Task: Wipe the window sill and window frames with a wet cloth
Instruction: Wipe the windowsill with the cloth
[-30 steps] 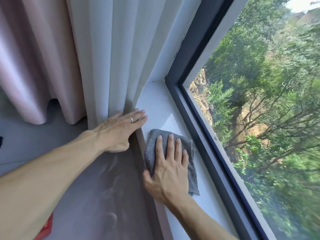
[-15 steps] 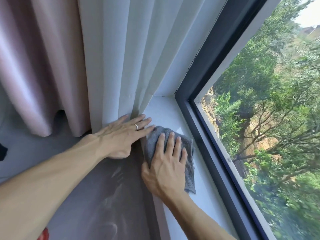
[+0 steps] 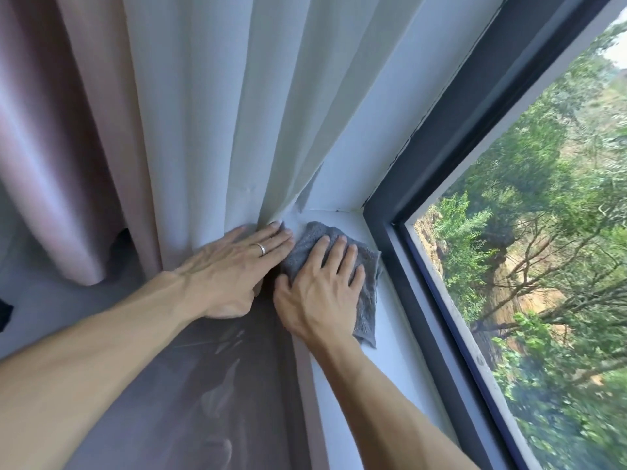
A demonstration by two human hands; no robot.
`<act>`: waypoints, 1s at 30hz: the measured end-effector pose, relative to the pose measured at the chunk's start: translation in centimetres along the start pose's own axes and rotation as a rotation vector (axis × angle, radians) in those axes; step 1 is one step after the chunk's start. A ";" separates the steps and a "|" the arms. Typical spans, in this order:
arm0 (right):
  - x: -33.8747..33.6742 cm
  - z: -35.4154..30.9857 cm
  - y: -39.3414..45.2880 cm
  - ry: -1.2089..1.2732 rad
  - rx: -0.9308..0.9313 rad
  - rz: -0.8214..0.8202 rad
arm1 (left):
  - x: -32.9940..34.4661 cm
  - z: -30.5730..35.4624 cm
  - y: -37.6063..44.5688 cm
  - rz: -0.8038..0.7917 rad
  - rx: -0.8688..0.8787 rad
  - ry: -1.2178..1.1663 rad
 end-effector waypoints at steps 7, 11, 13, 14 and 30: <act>-0.8 3.4 0.5 -0.010 -0.145 -0.042 | 0.1 -0.4 0.8 -0.067 0.000 -0.007; -0.8 3.2 5.5 0.012 -0.020 0.020 | 0.4 -0.8 1.1 -0.059 -0.005 -0.031; -0.5 2.6 3.7 0.004 0.011 0.075 | 0.0 -0.9 1.6 0.002 0.027 -0.040; -0.5 2.6 2.7 -0.003 0.018 0.091 | -0.2 -1.0 1.7 0.020 0.031 -0.040; -0.9 0.6 7.8 0.036 0.023 0.136 | -0.3 -3.3 3.0 -0.085 -0.057 0.012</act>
Point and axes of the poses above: each hand's wrist, its own y-axis towards the middle knuckle, its own x-axis out of the palm, z = x × y, the point moved 8 cm from there along y, towards the middle knuckle, and after that the axes turned 3 degrees about -x, right-handed, at the moved point
